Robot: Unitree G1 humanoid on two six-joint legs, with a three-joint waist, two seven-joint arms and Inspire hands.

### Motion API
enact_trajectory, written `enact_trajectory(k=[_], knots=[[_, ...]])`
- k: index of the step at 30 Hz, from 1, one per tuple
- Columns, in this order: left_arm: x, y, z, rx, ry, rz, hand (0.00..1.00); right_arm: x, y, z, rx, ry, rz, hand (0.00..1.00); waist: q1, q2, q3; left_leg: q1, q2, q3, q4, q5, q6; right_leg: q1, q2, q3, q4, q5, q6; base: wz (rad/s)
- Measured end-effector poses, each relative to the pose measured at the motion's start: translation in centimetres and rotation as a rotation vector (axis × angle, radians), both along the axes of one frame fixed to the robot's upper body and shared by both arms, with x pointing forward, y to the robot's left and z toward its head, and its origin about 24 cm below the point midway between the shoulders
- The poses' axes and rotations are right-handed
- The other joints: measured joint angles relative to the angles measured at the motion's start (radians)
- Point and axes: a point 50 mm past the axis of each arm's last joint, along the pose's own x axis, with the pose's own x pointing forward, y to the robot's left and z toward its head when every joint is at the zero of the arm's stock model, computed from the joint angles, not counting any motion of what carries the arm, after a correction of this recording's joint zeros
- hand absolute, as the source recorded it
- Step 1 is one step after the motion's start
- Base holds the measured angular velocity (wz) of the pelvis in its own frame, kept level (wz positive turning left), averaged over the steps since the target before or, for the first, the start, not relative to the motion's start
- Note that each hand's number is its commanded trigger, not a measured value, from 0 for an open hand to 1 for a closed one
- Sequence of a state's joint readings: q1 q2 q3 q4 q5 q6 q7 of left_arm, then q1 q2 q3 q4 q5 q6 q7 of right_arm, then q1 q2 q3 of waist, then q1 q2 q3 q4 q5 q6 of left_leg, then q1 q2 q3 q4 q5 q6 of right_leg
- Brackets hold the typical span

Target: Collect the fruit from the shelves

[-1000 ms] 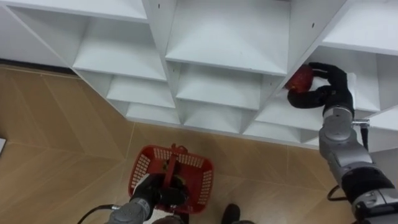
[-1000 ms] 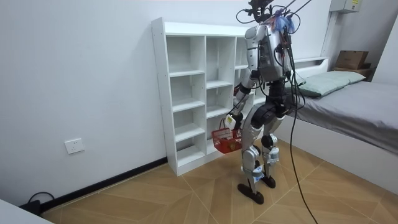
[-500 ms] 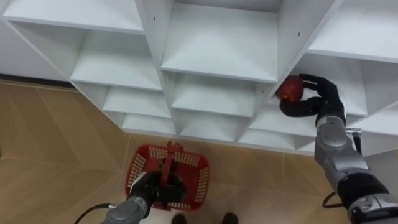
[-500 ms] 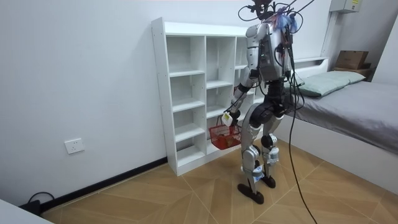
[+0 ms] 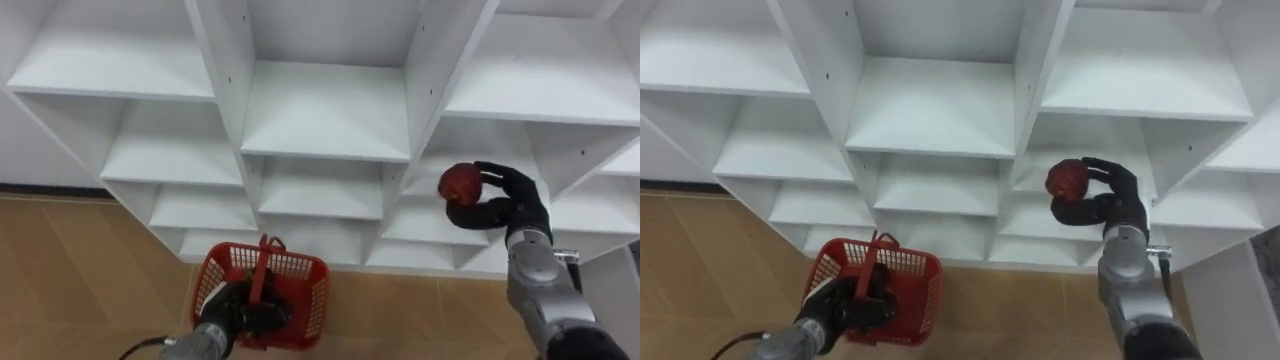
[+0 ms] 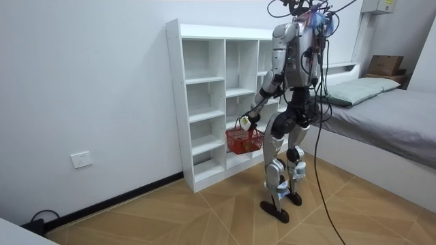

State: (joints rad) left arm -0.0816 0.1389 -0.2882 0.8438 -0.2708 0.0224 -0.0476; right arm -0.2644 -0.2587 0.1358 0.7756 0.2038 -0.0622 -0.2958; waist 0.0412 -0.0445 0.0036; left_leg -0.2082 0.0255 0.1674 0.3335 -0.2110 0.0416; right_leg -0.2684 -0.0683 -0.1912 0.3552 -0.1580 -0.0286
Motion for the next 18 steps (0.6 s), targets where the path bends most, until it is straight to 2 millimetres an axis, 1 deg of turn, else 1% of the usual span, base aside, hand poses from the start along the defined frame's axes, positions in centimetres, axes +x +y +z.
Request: enact_trajectory(k=[2,3,5,7,14,18], knots=[[-0.1,-0.1,0.1,-0.007,-0.008,0.000,1.00,-0.2,0.2,-0.2,0.004,0.006,0.009,1.00,-0.008,0.002,-0.0002,0.014,0.001,0.007,-0.008,0.001,-0.001,0.010,0.002,0.001,-0.003,0.001,0.000,-0.07],[-0.1,-0.2,0.2,-0.011,-0.017,-0.001,1.00,-0.3,0.4,-0.2,0.002,0.001,0.018,1.00,-0.009,0.002,-0.0001,0.021,0.004,0.017,-0.012,0.001,-0.001,0.013,0.004,0.004,-0.007,0.003,-0.001,-0.12],[0.1,-0.3,0.4,-0.016,-0.034,-0.001,1.00,-0.2,0.9,-0.1,0.015,-0.008,0.025,1.00,-0.010,0.003,0.0002,0.028,0.005,0.024,-0.022,0.003,-0.004,0.014,0.008,0.013,-0.011,0.005,-0.001,-0.14],[0.2,-0.4,0.5,-0.024,-0.050,0.000,1.00,-0.4,1.3,-0.1,0.021,-0.025,0.040,1.00,-0.013,0.003,0.0000,0.030,0.004,0.024,-0.026,0.003,-0.005,0.013,0.009,0.020,-0.012,0.005,-0.001,-0.06],[0.2,-0.5,0.5,-0.031,-0.051,0.004,1.00,-2.2,2.4,-0.6,0.054,-0.029,0.117,1.00,-0.016,0.004,0.0011,0.027,0.003,0.023,-0.029,0.003,-0.006,0.010,0.011,0.027,-0.015,0.004,0.001,-0.01],[0.2,-0.5,0.4,-0.030,-0.051,0.006,1.00,-2.6,3.0,-0.8,0.067,-0.023,0.154,1.00,-0.024,0.010,0.0100,0.028,0.002,0.022,-0.029,0.002,-0.005,0.010,0.010,0.028,-0.014,0.003,0.002,0.00]])
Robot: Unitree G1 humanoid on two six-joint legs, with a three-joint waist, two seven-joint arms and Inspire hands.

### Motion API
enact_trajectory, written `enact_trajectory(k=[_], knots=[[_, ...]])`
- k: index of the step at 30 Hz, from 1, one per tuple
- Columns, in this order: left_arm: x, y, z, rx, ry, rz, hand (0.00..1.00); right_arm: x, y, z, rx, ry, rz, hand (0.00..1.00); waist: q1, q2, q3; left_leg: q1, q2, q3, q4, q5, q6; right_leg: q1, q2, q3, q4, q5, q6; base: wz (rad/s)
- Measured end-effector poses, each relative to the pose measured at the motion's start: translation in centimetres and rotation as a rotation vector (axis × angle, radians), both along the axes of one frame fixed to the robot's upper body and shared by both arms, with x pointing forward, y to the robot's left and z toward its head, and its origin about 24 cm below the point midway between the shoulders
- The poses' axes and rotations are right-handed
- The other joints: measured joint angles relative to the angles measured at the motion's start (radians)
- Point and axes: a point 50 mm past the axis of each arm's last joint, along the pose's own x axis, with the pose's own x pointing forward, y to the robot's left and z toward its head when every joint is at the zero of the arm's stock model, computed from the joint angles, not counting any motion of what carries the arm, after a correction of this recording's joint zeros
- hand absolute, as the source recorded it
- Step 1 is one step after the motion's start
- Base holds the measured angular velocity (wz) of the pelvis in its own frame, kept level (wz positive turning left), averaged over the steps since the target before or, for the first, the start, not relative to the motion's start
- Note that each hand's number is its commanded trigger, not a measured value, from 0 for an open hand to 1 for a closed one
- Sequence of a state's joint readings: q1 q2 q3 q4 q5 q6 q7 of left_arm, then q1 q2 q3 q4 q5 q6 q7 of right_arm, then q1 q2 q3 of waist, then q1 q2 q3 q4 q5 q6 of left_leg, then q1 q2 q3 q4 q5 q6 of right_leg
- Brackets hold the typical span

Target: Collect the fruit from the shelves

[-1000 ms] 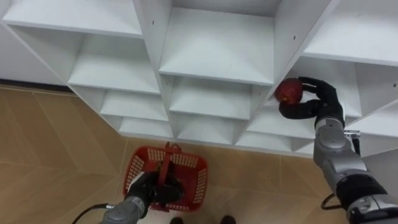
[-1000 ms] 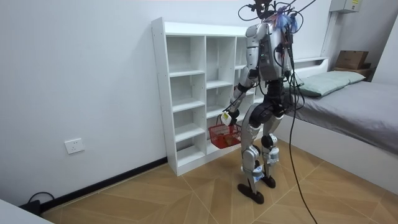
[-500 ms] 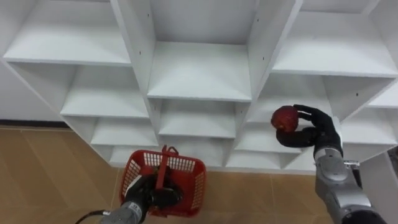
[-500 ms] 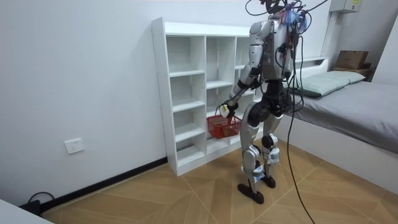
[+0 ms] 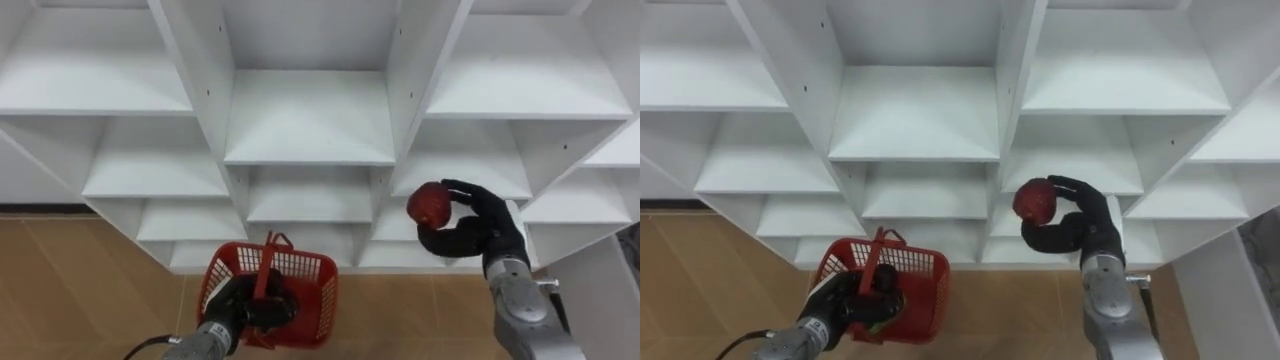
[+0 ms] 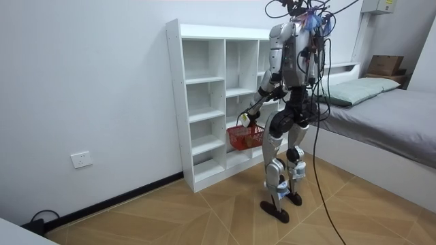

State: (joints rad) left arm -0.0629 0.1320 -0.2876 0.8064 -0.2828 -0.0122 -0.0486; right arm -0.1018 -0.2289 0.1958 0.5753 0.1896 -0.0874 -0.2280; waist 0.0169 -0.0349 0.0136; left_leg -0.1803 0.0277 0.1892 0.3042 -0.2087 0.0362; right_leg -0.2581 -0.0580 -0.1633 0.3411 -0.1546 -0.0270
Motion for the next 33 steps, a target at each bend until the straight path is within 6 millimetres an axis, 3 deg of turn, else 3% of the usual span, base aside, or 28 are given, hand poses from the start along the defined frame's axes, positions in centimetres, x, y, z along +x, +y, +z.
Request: enact_trajectory(k=[2,12,18,30,33], knots=[[0.0,0.0,0.0,0.000,-0.002,0.000,1.00,-0.1,0.6,-0.2,-0.005,0.008,0.034,1.00,-0.011,0.005,0.0066,-0.001,0.000,0.000,-0.001,-0.001,0.000,-0.003,-0.001,0.000,-0.003,-0.002,0.001,0.00],[0.1,-0.2,0.1,-0.004,-0.007,0.006,1.00,-2.2,3.5,-2.3,0.014,0.099,0.174,1.00,-0.012,0.005,0.0050,0.003,0.008,0.001,-0.014,-0.001,-0.003,0.016,0.015,-0.006,-0.041,0.009,-0.001,0.00],[0.3,-0.4,0.1,-0.013,-0.010,0.005,1.00,-2.6,5.2,-2.0,0.022,0.093,0.297,1.00,-0.007,0.010,0.0041,0.025,0.013,0.002,-0.020,-0.004,-0.007,0.038,0.022,-0.004,-0.052,0.012,-0.001,-0.02],[0.2,-1.1,0.1,-0.023,-0.009,0.015,1.00,-3.0,6.0,-1.9,-0.006,0.110,0.426,1.00,-0.010,0.012,0.0034,0.060,0.011,0.002,-0.037,-0.006,-0.009,0.062,0.024,0.001,-0.050,0.012,-0.001,-0.01],[0.4,-1.3,0.2,-0.028,-0.019,0.013,1.00,-3.0,6.1,-1.9,-0.011,0.109,0.445,1.00,-0.010,0.005,0.0009,0.064,0.011,0.002,-0.036,-0.006,-0.009,0.065,0.023,0.002,-0.050,0.012,-0.001,0.00]])
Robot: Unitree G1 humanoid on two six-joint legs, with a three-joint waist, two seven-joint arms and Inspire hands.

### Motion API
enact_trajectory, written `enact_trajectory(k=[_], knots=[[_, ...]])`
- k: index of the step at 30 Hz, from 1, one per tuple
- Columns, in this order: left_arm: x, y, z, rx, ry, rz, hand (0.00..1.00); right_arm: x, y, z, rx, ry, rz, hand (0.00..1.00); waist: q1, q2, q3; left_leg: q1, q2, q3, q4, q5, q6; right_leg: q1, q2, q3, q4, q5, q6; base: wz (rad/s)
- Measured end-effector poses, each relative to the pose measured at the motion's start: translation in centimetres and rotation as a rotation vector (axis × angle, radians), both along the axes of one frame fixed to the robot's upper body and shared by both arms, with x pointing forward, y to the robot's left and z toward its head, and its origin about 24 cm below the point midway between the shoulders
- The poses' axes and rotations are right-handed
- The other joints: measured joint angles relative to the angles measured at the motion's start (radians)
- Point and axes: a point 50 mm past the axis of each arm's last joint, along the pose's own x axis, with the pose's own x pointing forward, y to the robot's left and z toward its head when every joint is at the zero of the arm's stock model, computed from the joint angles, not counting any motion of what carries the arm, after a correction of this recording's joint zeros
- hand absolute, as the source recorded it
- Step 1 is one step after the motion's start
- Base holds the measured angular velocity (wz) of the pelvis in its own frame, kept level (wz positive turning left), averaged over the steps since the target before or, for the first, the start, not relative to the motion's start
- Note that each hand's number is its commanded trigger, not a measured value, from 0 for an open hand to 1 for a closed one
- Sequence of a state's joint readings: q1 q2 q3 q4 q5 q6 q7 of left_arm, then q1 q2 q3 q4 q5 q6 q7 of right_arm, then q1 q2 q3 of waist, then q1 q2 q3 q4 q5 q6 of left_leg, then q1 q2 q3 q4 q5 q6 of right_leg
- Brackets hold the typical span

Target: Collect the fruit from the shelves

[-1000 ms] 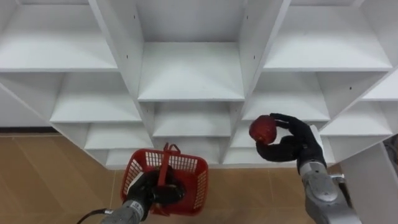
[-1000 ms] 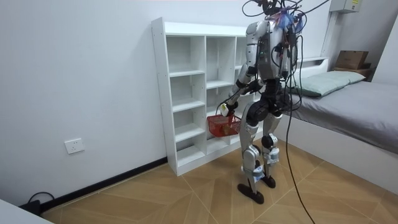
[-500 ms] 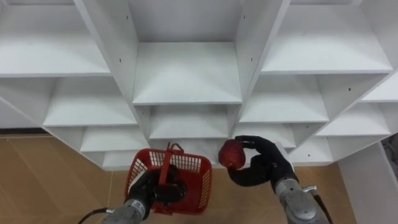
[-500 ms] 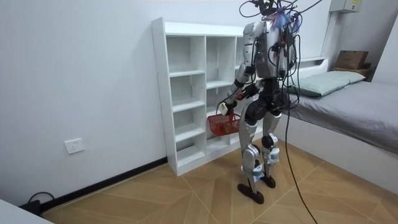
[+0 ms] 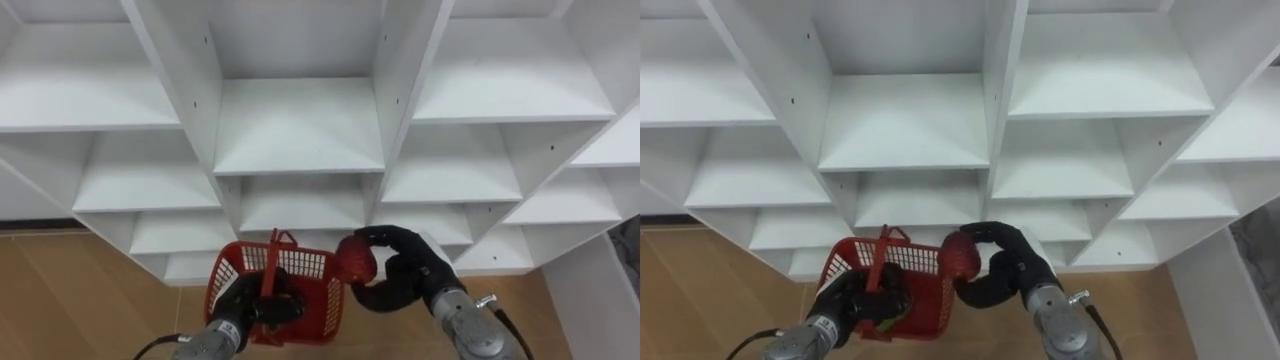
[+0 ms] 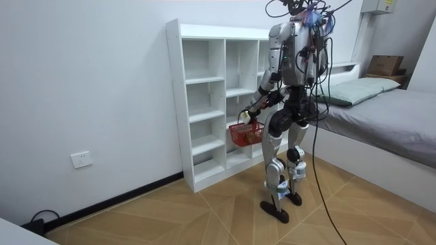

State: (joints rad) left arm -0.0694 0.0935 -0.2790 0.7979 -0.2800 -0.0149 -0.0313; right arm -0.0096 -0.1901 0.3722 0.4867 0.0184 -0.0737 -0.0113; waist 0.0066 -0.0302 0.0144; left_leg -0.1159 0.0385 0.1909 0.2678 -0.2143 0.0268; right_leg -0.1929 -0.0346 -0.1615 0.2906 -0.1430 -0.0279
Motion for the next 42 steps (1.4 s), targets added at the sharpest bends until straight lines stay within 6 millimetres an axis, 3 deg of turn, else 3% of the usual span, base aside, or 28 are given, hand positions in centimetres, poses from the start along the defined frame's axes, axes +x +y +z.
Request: enact_trajectory(k=[3,11,20,26,42], knots=[[0.4,-0.2,0.3,-0.008,-0.019,-0.006,1.00,0.0,0.2,0.1,-0.006,-0.003,0.035,1.00,0.001,-0.009,-0.0031,0.001,0.000,0.000,0.002,0.000,0.000,0.000,0.000,0.003,0.002,0.000,0.000,0.00],[0.5,-0.3,0.4,-0.012,-0.030,-0.035,1.00,0.0,0.8,0.3,0.013,0.005,0.099,1.00,0.004,-0.039,-0.0014,0.004,-0.001,0.000,0.001,0.000,0.000,0.003,0.002,0.008,-0.001,0.000,0.000,-0.02],[0.4,-0.6,0.4,-0.023,-0.029,-0.047,1.00,-0.3,1.9,0.1,-0.051,0.010,0.208,1.00,0.003,-0.033,-0.0009,-0.008,0.003,-0.005,0.000,-0.002,-0.002,0.000,0.004,-0.004,-0.014,0.001,-0.001,0.02],[0.5,-0.5,0.4,-0.022,-0.031,-0.047,1.00,-0.3,2.0,0.1,-0.054,0.010,0.217,1.00,0.003,-0.020,-0.0001,-0.014,0.003,-0.008,-0.002,-0.002,-0.002,-0.002,0.004,-0.007,-0.018,0.001,-0.001,0.01],[0.8,-0.5,0.8,-0.017,-0.054,-0.058,1.00,-0.2,2.1,-0.1,-0.077,0.008,0.225,1.00,0.002,-0.017,0.0017,-0.020,0.001,-0.033,-0.002,-0.002,-0.003,0.004,0.001,-0.035,-0.017,0.001,-0.001,0.04]])
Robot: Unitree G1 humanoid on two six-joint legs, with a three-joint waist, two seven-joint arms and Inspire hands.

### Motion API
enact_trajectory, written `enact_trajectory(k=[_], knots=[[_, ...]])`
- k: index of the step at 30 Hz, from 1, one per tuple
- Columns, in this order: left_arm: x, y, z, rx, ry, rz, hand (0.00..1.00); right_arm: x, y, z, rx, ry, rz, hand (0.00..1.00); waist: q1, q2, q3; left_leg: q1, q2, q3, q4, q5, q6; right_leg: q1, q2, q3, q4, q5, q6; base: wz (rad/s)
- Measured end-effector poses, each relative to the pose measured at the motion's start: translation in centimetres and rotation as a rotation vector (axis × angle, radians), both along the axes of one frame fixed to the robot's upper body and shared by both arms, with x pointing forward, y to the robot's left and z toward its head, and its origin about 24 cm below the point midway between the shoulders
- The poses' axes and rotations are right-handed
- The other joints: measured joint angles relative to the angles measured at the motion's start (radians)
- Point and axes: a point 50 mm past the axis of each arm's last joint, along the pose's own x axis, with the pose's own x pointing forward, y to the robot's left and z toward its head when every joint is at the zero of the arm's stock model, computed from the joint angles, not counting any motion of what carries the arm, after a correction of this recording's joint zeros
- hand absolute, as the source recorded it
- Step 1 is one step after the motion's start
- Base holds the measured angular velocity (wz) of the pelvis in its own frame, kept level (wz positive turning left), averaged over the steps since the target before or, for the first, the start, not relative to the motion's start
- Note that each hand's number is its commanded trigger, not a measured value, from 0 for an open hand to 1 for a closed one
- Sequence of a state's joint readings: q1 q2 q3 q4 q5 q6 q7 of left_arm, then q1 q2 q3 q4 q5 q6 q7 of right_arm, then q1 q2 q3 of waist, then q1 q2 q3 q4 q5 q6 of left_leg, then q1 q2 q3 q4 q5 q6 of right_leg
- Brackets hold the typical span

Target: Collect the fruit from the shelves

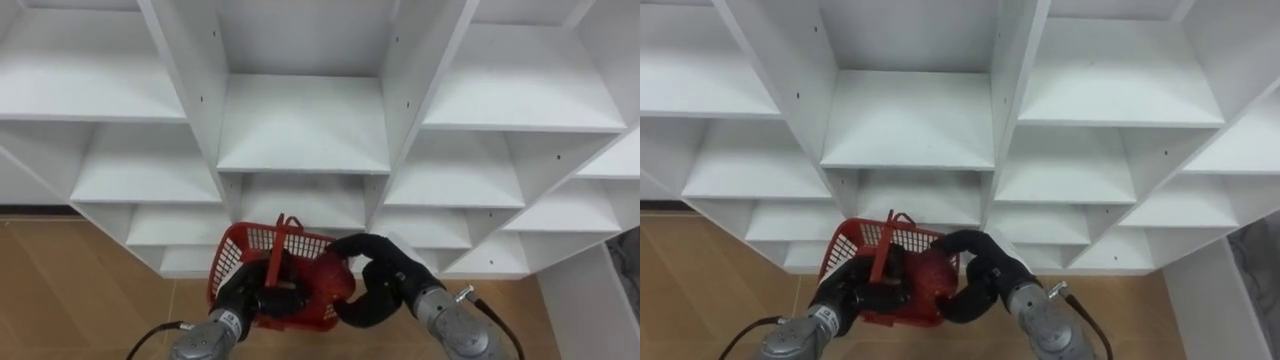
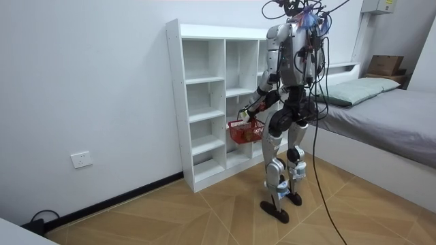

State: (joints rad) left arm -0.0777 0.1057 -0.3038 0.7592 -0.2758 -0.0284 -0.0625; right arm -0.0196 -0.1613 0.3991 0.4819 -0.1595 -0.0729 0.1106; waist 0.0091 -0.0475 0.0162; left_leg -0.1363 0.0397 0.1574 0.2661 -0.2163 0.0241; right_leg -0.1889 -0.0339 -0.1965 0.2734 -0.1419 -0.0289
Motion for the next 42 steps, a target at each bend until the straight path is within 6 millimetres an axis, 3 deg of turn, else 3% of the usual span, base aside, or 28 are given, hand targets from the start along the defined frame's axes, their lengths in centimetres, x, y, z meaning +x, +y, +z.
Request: enact_trajectory(k=[13,28,42], knots=[[-0.1,-0.4,0.0,0.009,-0.001,-0.060,1.00,-0.9,-0.5,-1.5,-0.050,0.078,0.001,1.00,0.006,0.006,0.0038,-0.012,-0.001,-0.007,0.002,0.000,0.000,-0.006,-0.001,-0.009,-0.001,0.000,0.000,0.00],[0.0,-1.9,0.2,-0.053,-0.006,-0.117,1.00,-2.1,-0.7,-3.5,-0.131,0.164,0.015,1.00,0.049,0.009,0.0051,-0.012,-0.001,-0.007,0.003,0.000,0.000,-0.008,-0.002,-0.009,0.000,0.000,0.000,0.00],[-0.5,-2.7,0.0,-0.072,0.014,-0.179,1.00,-0.6,-1.0,-3.3,-0.167,0.138,-0.015,1.00,0.053,0.042,0.0071,-0.008,-0.002,-0.026,0.009,0.000,0.000,0.009,-0.005,-0.035,-0.003,0.000,0.000,0.03]])
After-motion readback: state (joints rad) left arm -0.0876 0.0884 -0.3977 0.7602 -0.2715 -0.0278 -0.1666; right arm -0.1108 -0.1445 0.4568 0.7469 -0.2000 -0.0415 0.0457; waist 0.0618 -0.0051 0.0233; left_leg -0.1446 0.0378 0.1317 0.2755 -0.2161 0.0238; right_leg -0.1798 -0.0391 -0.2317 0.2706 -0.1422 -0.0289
